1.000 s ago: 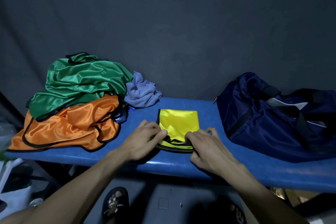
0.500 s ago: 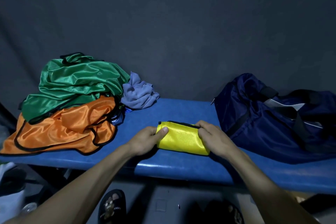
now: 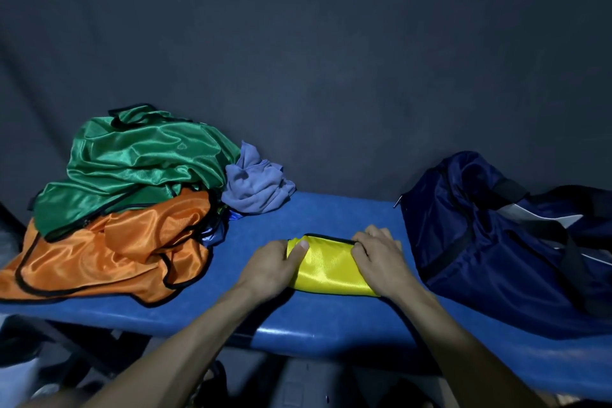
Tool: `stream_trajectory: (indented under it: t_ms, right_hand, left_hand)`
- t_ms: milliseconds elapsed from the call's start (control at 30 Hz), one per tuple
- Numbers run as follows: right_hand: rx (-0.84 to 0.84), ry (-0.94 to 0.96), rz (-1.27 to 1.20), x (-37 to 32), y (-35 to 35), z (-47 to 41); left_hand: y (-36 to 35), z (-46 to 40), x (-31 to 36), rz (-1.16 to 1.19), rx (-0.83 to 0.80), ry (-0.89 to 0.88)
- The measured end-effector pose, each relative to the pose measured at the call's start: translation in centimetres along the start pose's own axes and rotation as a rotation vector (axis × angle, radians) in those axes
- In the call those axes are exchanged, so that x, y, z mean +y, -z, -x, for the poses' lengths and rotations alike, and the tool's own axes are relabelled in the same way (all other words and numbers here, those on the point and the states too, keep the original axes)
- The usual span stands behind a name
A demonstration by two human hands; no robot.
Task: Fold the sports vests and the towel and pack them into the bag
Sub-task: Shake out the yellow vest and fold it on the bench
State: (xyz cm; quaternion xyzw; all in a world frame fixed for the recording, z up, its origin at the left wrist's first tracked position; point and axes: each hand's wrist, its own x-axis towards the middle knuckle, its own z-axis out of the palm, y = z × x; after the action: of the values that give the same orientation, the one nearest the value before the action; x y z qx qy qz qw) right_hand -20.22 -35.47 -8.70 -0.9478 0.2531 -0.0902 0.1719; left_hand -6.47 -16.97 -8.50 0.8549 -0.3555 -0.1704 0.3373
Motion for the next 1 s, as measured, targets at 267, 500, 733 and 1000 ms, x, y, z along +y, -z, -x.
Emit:
stream_trajectory:
  t_ms: [267,500,733,1000]
  right_hand:
    - [-0.009,0.226,-0.008,-1.7,0.1,-1.5]
    - [-0.245,0.194,-0.129,-2.5,0.8,-3.8]
    - [-0.288,0.186,-0.525,-3.4,1.0,-4.5]
    - [-0.153,0.176,-0.690,-4.6,-0.8,-4.5]
  left_hand:
    - [-2.0,0.3,-0.3,-0.143,0.144,0.022]
    - [-2.4,1.0,-0.7,-0.036,0.195,-0.023]
    - [-2.3,1.8,-0.2,0.014,0.197,-0.054]
    - [-1.1,1.7,1.2,-0.154,0.022,-0.029]
